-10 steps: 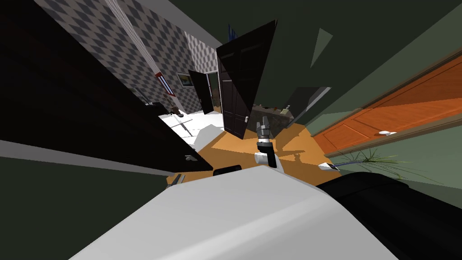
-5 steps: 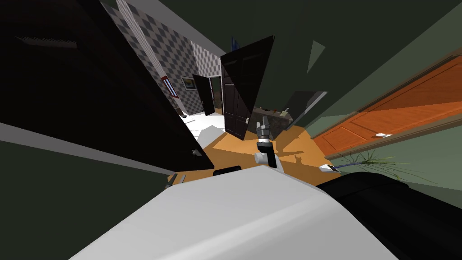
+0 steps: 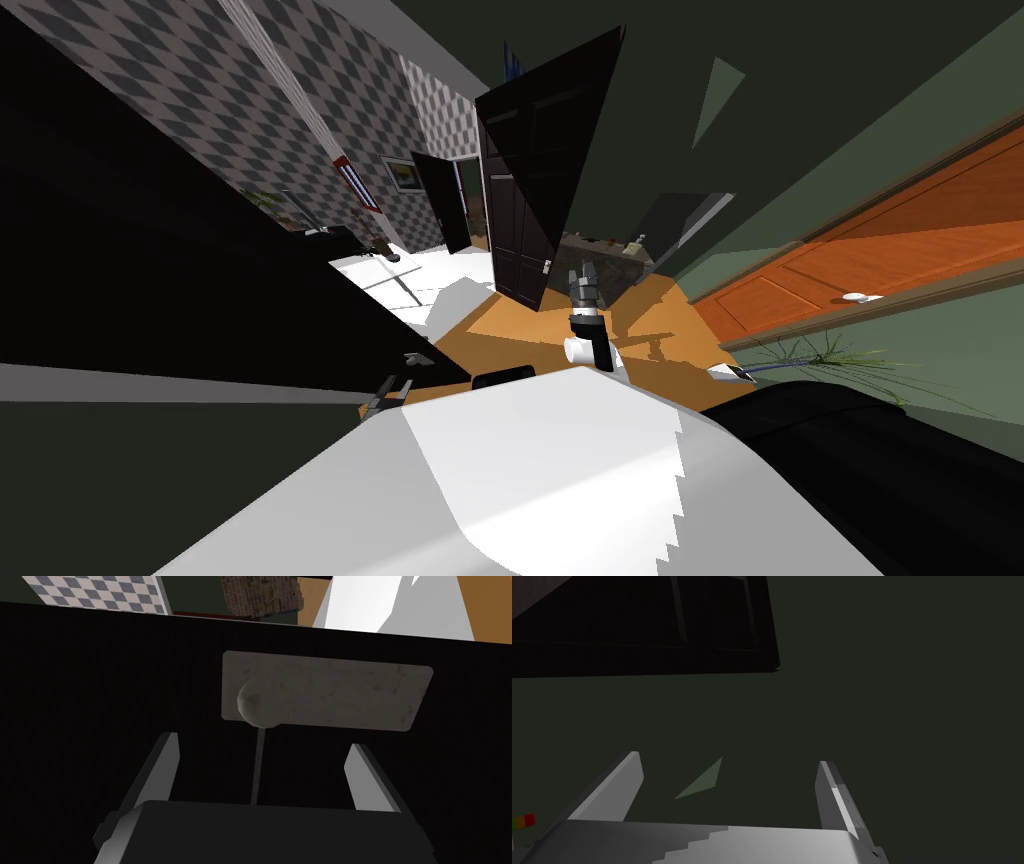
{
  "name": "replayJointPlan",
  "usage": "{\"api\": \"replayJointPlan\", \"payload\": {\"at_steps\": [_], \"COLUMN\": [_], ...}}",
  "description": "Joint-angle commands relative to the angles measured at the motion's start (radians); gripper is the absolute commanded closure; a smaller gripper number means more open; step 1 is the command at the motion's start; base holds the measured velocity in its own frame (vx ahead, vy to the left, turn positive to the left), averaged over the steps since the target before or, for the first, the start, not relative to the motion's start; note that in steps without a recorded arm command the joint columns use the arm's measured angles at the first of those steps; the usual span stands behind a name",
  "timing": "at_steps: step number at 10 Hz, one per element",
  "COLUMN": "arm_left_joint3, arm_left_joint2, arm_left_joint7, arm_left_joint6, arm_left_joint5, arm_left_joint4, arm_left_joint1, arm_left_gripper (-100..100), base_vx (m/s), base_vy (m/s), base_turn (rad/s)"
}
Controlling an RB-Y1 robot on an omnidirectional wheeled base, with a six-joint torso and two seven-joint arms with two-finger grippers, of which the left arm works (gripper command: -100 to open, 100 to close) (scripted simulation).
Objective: Pull the door open
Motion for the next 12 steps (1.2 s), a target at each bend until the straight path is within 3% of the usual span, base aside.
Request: {"api": "replayJointPlan", "payload": {"at_steps": [1, 2, 3, 4, 9, 11, 12], "arm_left_joint3": [0.007, 0.01, 0.008, 0.008, 0.008, 0.004, 0.004], "arm_left_joint2": [0.0, -0.001, 0.002, 0.002, 0.002, -0.005, -0.005], "arm_left_joint7": [0.004, 0.006, 0.006, 0.006, 0.006, -0.004, -0.004], "arm_left_joint6": [0.032, 0.044, 0.036, 0.036, 0.036, -0.015, -0.015], "arm_left_joint5": [0.004, 0.006, 0.005, 0.005, 0.005, 0.003, 0.003], "arm_left_joint4": [-0.017, -0.019, -0.021, -0.021, -0.021, 0.01, 0.01], "arm_left_joint1": [-0.01, -0.019, -0.011, -0.011, -0.011, 0.016, 0.016], "arm_left_gripper": [-100, -100, -100, 100, 100, 100, 100], "base_vx": [0.168, 0.2, 0.088, -0.015, -0.014, -0.087, -0.099], "base_vy": [-0.023, -0.046, -0.024, 0.005, 0.003, 0.059, 0.063], "base_turn": [-0.08, -0.074, -0.009, 0.01, -0.004, -0.166, -0.061]}}
